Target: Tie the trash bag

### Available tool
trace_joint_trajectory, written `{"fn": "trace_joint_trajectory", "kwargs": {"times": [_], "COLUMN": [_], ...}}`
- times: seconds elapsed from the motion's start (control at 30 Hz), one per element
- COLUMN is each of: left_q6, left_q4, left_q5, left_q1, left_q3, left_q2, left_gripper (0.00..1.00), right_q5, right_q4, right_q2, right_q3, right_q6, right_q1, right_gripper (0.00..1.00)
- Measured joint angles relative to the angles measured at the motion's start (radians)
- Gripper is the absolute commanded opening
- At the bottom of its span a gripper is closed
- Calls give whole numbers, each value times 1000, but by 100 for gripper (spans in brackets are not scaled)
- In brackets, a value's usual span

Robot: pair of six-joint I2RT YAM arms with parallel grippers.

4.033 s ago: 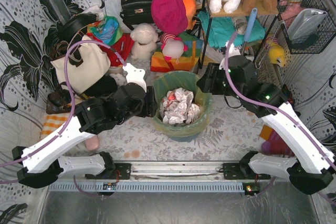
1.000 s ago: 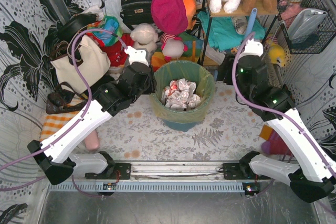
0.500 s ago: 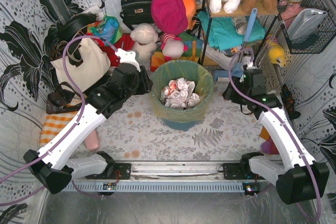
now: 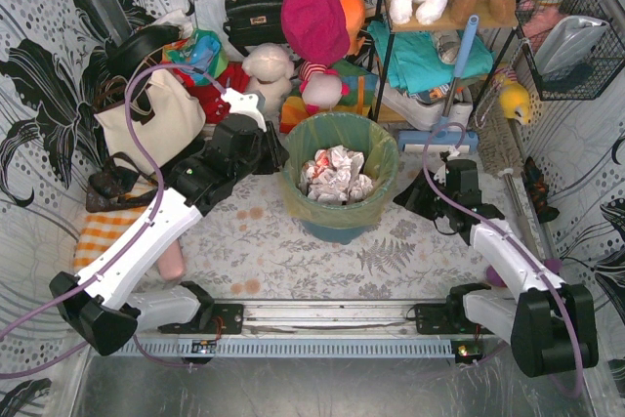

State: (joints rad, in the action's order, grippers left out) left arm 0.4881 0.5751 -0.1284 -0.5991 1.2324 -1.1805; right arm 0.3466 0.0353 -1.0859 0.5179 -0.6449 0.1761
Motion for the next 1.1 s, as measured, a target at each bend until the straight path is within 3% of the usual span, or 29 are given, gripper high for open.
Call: {"fn": "trace_joint_trajectory", "kwargs": {"times": [0.5,0.9,1.1], "left_q6": [-5,-7,-6], "left_q4": [2,0,0], "left_q5": [18,22,26], "left_q1": [0,0,0], "left_q3": [10,15,15], "left_q2": [-24,-26,-26], "left_gripper": [36,37,38], "right_q5": [148,174,191], "right_q4": [-359,-489,-544], "right_q2": [-249,-357,-401], "right_q3": [-96,-109,-110], "right_q6": [-149,-200,-221], "right_q1": [0,0,0], "right_gripper": [38,39,22]}}
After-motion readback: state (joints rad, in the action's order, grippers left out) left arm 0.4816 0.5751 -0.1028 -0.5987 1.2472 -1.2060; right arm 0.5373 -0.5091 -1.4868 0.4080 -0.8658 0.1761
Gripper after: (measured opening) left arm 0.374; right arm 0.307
